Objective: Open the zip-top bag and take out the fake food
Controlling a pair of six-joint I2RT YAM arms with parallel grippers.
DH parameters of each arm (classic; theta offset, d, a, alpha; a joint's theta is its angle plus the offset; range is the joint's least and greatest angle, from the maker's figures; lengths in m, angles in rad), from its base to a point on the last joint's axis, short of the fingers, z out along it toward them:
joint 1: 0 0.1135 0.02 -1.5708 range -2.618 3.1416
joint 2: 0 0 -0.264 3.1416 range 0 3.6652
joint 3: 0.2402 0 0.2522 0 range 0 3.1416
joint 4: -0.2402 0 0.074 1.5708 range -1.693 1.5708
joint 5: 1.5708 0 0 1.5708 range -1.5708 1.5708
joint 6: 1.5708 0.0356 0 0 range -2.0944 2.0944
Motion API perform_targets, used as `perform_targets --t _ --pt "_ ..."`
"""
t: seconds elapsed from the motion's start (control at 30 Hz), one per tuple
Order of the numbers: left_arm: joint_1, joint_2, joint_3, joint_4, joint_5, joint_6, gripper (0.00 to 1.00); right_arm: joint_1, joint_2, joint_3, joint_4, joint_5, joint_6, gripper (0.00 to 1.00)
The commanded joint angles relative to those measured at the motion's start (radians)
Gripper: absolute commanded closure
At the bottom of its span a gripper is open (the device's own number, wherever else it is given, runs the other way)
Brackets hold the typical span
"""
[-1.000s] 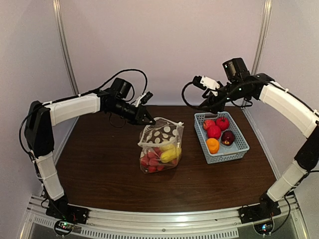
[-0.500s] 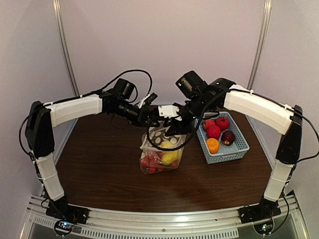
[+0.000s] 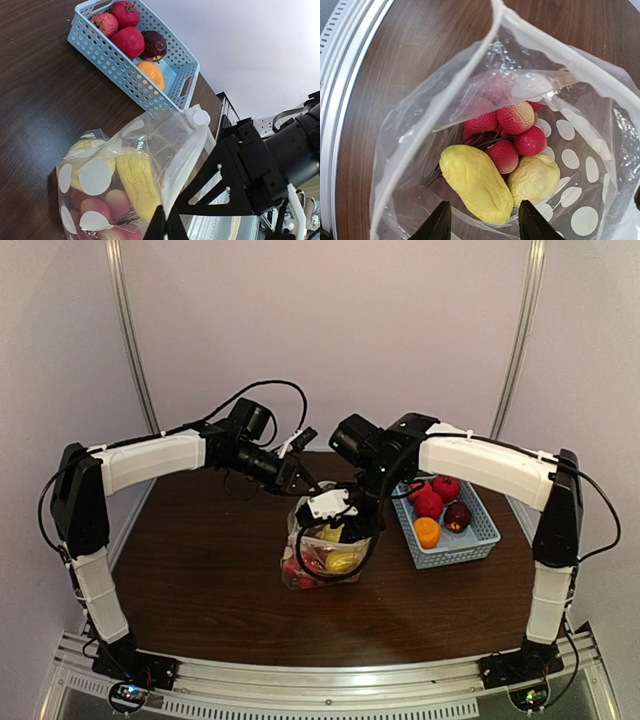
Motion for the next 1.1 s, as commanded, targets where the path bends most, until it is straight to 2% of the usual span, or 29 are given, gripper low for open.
perform_targets --t 0.0,0.23,0.33,0.5,0.87,1.07 --pt "-0.005 -0.001 -0.013 0.029 0.029 0.018 1.0 0.022 0.022 0.025 -0.079 0.035 -0.051 0.5" --pt "-0.01 0.018 -0.011 0.032 0.061 0.021 1.0 0.049 0.089 0.055 -0.114 0.093 -0.064 0.41" --pt "-0.018 0.024 -0.022 0.058 0.093 0.011 1.0 0.057 0.125 0.078 -0.085 0.147 -0.032 0.41" --pt "-0.02 0.04 -0.018 0.061 0.096 0.007 1.0 0.063 0.182 0.156 -0.158 0.17 -0.035 0.39" --pt "-0.02 0.061 -0.007 0.064 0.099 0.009 1.0 0.094 0.203 0.143 -0.299 0.178 -0.092 0.39" --pt "-0.02 0.069 -0.001 0.064 0.104 0.011 1.0 0.094 0.194 0.054 -0.186 0.228 -0.072 0.34"
